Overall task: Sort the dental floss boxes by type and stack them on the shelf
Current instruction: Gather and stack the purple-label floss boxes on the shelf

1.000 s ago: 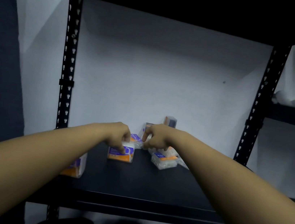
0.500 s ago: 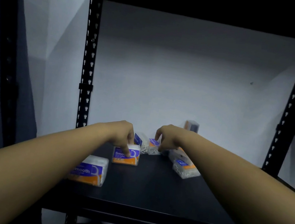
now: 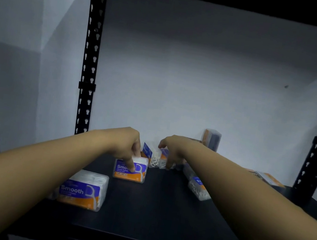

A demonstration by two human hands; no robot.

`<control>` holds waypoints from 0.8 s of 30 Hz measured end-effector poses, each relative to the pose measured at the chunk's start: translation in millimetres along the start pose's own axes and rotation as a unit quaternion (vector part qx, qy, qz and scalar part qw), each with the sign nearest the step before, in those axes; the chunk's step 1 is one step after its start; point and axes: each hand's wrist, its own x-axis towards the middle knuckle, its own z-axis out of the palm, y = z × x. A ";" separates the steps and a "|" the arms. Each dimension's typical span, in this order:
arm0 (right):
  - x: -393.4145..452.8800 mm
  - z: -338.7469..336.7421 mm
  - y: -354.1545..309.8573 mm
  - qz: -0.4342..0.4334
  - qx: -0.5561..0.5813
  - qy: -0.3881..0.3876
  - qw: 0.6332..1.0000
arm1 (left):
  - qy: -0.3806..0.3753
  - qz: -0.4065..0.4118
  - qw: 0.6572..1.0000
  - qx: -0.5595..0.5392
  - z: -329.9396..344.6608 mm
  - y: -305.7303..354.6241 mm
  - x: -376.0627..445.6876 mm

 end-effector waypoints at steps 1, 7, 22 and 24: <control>0.8 0.5 -1.3 0.002 -0.006 -0.009 1.000 | 0.002 0.001 1.000 0.002 0.4 -0.4 0.2; 2.7 -3.1 -8.0 0.014 0.013 -0.058 0.998 | 0.007 0.002 1.000 0.011 3.0 -0.9 1.5; -18.3 -13.6 -5.8 -0.055 -0.038 0.027 0.997 | 0.005 0.004 1.000 0.010 2.2 0.0 -2.8; -24.8 -18.5 -2.4 -0.062 -0.070 0.046 0.995 | 0.003 0.006 1.000 0.010 1.9 0.3 -2.6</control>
